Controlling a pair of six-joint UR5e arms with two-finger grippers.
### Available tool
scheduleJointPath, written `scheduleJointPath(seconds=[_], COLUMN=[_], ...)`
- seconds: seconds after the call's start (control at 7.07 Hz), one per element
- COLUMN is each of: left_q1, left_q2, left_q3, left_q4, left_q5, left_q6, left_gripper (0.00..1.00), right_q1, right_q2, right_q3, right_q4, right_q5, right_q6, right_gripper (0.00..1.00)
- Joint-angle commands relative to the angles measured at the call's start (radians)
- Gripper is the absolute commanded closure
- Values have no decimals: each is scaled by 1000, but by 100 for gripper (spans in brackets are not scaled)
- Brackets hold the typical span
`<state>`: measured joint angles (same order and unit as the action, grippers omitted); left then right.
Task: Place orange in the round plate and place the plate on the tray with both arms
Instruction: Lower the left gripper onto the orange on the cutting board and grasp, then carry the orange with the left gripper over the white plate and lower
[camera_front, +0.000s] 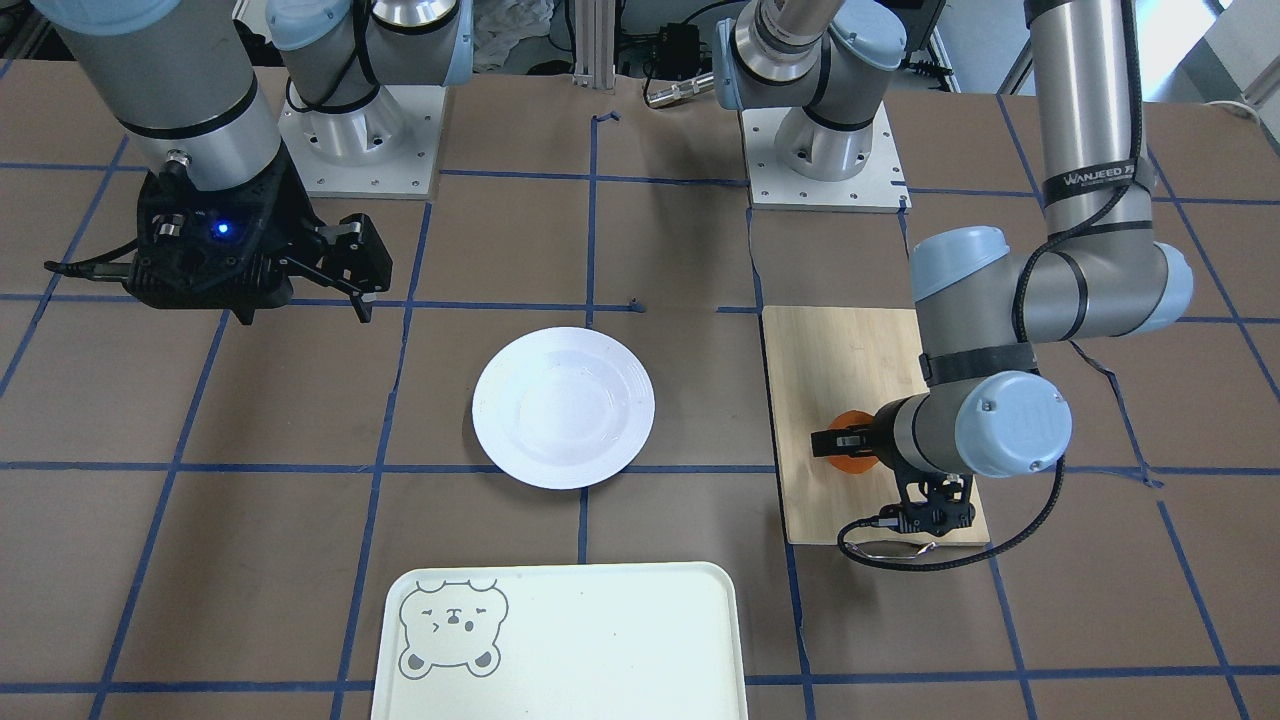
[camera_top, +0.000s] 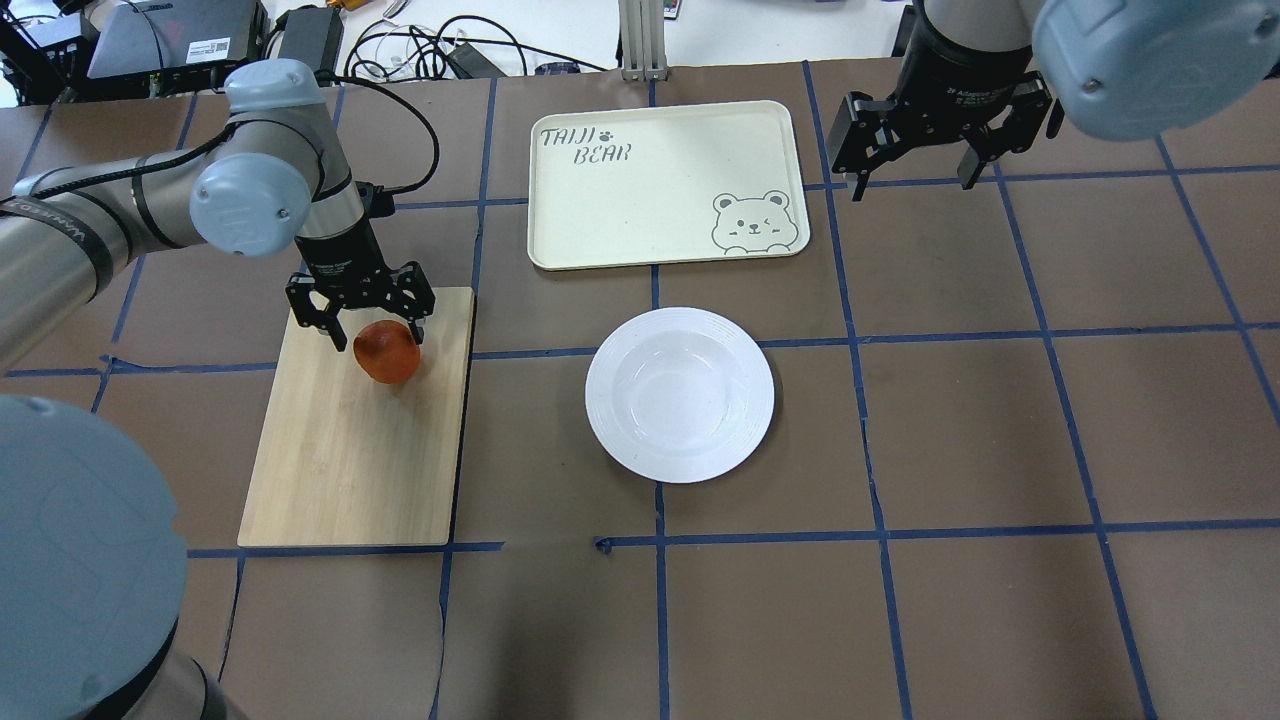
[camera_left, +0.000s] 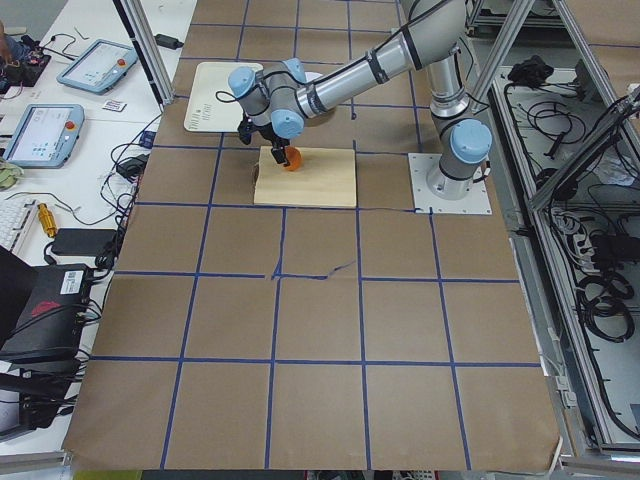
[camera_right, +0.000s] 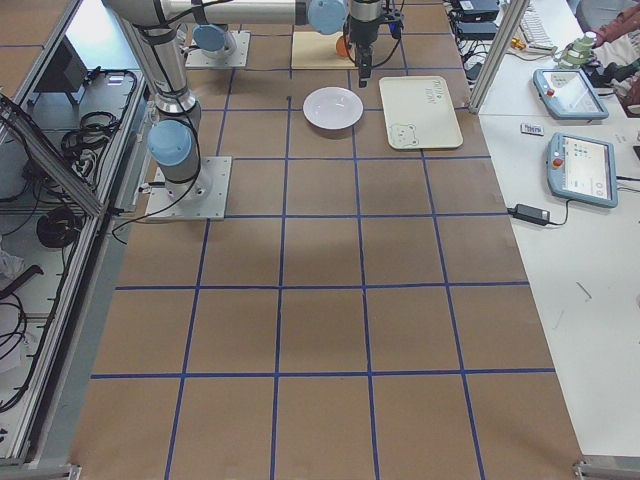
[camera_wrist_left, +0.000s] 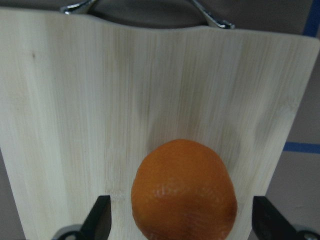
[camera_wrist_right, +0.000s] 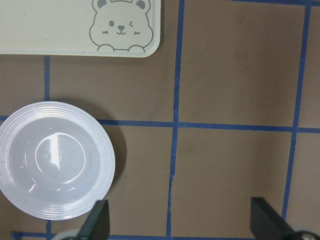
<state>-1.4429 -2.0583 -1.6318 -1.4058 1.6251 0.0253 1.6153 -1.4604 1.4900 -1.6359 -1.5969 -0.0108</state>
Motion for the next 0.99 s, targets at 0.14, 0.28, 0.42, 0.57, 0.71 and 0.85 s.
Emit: scheduleJointPath(seconds=[0.14, 0.28, 0.42, 0.57, 0.71, 0.85], left_q1=[1, -1, -25, -66, -153, -241], left_q2=[-16, -4, 21, 44, 62, 73], left_q3=[4, 12, 24, 42, 49, 47], left_q4=[-4, -4, -4, -10, -36, -36], left_q5=[-5, -11, -71, -95, -99, -141], left_q6=[-7, -11, -40, -182, -271, -430], left_gripper=[87, 100, 100, 100, 100, 100], right_q1=[0, 0, 0, 0, 2, 0], right_q2=[0, 0, 0, 0, 0, 0], right_q3=[1, 1, 1, 1, 1, 1], right_q4=[-1, -1, -1, -1, -1, -1], right_q5=[0, 0, 0, 0, 0, 0], right_q6=[0, 0, 0, 0, 0, 0], right_gripper=[0, 0, 0, 0, 0, 0])
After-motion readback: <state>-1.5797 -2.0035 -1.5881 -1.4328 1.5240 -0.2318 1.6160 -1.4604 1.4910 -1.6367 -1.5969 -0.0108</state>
